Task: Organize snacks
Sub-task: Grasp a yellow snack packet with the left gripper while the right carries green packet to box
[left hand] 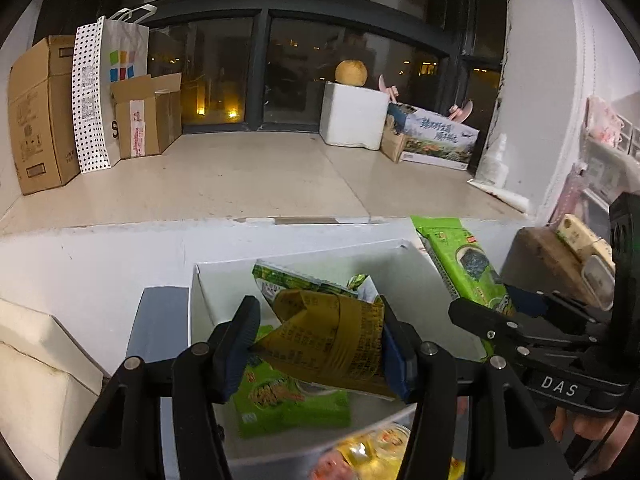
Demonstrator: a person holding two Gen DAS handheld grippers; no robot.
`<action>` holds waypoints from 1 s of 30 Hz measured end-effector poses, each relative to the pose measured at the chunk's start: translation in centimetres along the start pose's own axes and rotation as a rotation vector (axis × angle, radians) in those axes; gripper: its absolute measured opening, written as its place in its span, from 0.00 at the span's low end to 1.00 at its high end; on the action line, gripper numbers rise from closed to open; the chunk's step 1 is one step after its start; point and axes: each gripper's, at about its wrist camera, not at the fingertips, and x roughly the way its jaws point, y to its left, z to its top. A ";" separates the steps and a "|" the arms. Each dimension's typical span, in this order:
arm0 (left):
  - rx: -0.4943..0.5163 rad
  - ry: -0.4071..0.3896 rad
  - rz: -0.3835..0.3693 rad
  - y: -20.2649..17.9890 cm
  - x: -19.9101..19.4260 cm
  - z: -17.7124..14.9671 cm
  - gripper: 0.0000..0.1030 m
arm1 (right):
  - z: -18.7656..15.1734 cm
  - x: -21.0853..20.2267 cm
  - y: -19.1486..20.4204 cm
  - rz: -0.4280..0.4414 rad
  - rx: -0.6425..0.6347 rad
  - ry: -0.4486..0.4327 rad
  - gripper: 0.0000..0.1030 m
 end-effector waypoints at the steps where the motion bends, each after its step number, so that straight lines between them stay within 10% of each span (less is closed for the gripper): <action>1: 0.001 0.018 0.013 0.2 0.7 0.1 0.78 | 0.4 0.5 -0.1 -0.002 -0.002 0.001 0.72; 3: -0.009 0.043 0.038 0.7 1.5 -0.2 0.98 | 0.7 1.6 -0.1 -0.029 -0.016 0.038 0.89; 17: -0.041 0.008 0.010 2.8 -2.7 -2.1 1.00 | -0.7 -2.4 -0.3 0.000 -0.045 -0.035 0.92; 30: -0.087 0.050 -0.043 3.8 -11.0 -15.5 1.00 | -14.3 -4.5 -1.4 0.059 -0.080 0.093 0.92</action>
